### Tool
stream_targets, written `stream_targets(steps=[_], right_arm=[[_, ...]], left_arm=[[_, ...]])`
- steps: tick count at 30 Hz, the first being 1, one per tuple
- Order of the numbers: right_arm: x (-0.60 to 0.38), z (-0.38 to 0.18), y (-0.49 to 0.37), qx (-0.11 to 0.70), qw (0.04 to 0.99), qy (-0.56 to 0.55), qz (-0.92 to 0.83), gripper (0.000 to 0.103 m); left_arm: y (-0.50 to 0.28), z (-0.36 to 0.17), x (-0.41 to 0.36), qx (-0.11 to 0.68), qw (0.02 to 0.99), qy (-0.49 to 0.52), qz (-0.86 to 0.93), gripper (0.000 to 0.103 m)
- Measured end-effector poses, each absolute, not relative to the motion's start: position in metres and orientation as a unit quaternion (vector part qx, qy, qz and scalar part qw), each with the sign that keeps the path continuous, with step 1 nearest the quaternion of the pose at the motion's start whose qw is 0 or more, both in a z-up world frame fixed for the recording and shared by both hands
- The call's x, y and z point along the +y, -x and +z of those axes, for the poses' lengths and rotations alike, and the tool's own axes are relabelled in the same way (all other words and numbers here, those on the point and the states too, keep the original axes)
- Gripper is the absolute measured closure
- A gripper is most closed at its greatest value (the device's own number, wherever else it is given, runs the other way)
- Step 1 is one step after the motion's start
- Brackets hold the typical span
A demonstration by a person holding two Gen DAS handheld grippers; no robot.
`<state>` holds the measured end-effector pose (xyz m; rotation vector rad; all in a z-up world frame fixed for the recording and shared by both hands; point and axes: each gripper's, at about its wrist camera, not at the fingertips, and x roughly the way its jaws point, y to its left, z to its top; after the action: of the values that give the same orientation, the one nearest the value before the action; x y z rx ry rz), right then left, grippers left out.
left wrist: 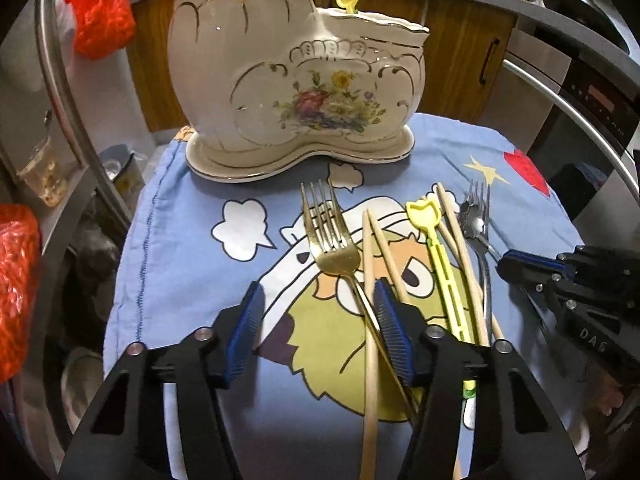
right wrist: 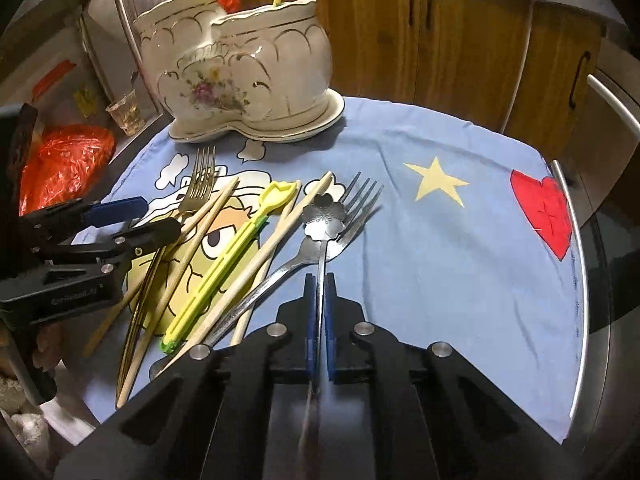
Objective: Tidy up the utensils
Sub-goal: 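Grasp the silver flower-headed spoon with the right tool while the left tool grasps a gold fork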
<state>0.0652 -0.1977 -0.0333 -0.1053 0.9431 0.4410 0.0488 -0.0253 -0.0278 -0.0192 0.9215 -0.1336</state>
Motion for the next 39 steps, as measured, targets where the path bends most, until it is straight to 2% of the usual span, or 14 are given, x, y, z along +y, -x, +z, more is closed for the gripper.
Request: stream_targets(steps=[3,8,12,19,26,28,29,39], right_arm=[[-0.198,-0.032,-0.064,0.446,0.868,0.049,0.211,0.099],[-0.2,-0.032,-0.062,0.443,0.87,0.047,0.212,0.099],[-0.202,-0.032,-0.061,0.44,0.871,0.047,0.212,0.099],[-0.203,-0.033,-0.061,0.44,0.871,0.044,0.213,0.099],[-0.201,-0.033,-0.062,0.441,0.871,0.043,0.213,0.099],[-0.201,-0.034,-0.062,0.441,0.871,0.041,0.214,0.099],[-0.201,-0.034,-0.062,0.441,0.87,0.041,0.214,0.099],[-0.203,-0.032,-0.062,0.436,0.873,0.037,0.214,0.1]], left_arm=[[-0.05,-0.026,-0.022,0.447,0.891,0.028,-0.072,0.061],[-0.051,-0.027,-0.03,0.452,0.889,0.017,-0.079,0.065],[-0.053,-0.027,-0.031,0.452,0.889,0.015,-0.079,0.079],[-0.058,-0.027,-0.016,0.456,0.886,0.04,-0.075,0.08],[-0.058,-0.027,-0.031,0.456,0.886,0.02,-0.082,0.079],[-0.062,-0.027,-0.031,0.454,0.886,0.017,-0.095,0.082],[-0.063,-0.028,-0.031,0.453,0.886,0.017,-0.099,0.088],[-0.066,-0.026,-0.017,0.454,0.882,-0.003,-0.13,0.098]])
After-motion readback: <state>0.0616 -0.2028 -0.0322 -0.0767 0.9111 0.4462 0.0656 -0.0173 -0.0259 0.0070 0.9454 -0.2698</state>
